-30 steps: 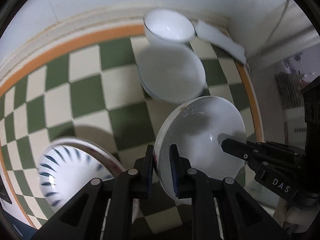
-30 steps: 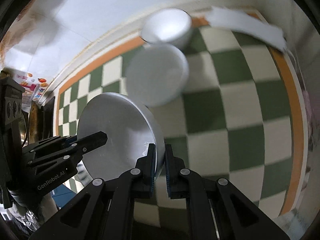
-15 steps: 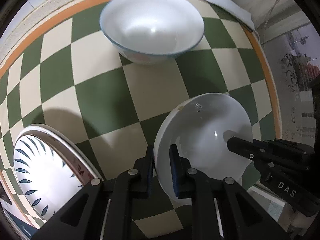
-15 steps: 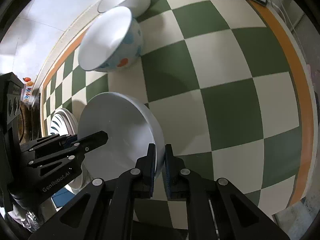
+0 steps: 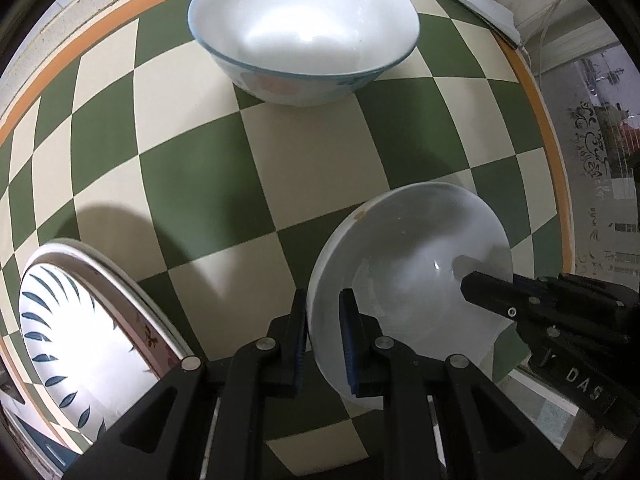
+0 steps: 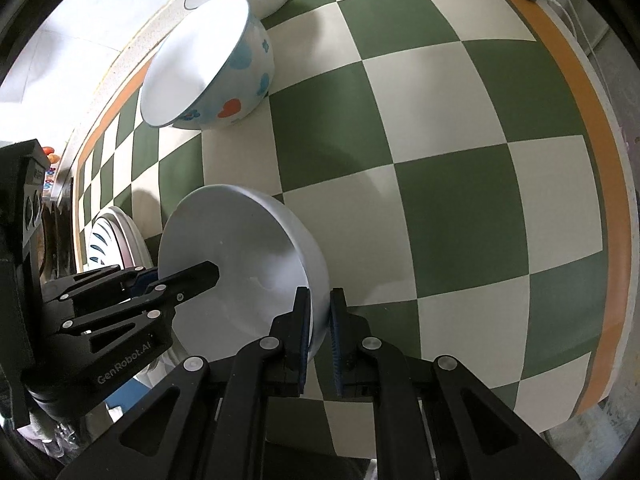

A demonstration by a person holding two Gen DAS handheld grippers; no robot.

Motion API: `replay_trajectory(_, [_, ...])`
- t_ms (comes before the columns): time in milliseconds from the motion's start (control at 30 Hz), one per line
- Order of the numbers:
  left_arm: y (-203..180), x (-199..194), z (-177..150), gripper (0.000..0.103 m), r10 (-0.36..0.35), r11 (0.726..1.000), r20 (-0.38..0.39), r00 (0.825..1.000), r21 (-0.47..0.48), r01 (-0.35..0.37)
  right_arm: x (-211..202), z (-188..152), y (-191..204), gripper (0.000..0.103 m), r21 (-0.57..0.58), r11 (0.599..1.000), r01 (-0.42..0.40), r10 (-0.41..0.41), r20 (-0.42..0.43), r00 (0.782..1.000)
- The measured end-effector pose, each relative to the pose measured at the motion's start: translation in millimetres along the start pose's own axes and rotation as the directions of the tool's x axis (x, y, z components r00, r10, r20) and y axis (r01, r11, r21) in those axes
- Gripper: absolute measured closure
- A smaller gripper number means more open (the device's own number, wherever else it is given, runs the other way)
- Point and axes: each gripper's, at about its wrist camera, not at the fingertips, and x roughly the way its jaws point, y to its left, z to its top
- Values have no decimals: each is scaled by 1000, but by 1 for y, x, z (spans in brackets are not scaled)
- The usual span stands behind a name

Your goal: Organize plates and bowls

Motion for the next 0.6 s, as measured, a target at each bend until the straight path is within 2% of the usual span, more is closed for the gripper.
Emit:
replay_trajectory(100, [6, -21, -3, 89, -20, 1000, 31, 999, -18, 20, -7, 1, -3, 89, 19, 999, -30, 30, -1, 1000])
replay_trajectory(200, [12, -58, -5, 89, -22, 999, 124, 992, -34, 26, -33, 4, -9, 89, 33, 998, -61, 60, 39, 997])
replay_trajectory(267, [22, -83, -1, 82, -12, 998, 188, 982, -62, 24, -52, 8, -13, 88, 35, 996, -78, 76, 71, 995])
replay_trajectory(300, [27, -92, 4, 78, -8, 996, 211, 977, -80, 26, -61, 12, -13, 84, 37, 995, -89, 85, 94, 992])
replay_trajectory(333, [34, -98, 10, 77, -10, 995, 227, 974, -96, 32, -70, 17, -13, 75, 40, 994, -102, 97, 116, 989])
replay_trajectory(367, [40, -101, 16, 77, -11, 993, 235, 972, -108, 37, -78, 23, -12, 69, 40, 992, -122, 115, 138, 984])
replay_trajectory(400, [46, -101, 24, 77, -7, 992, 235, 972, -124, 37, -82, 30, -10, 59, 37, 990, -137, 130, 149, 980])
replay_trajectory(433, [53, -99, 31, 77, -7, 989, 233, 972, -144, 42, -84, 36, -9, 56, 37, 988, -148, 140, 158, 977])
replay_trajectory(600, [75, -78, 78, 77, -19, 981, 189, 982, -185, 55, -72, 82, -2, 55, 45, 983, -179, 167, 186, 968])
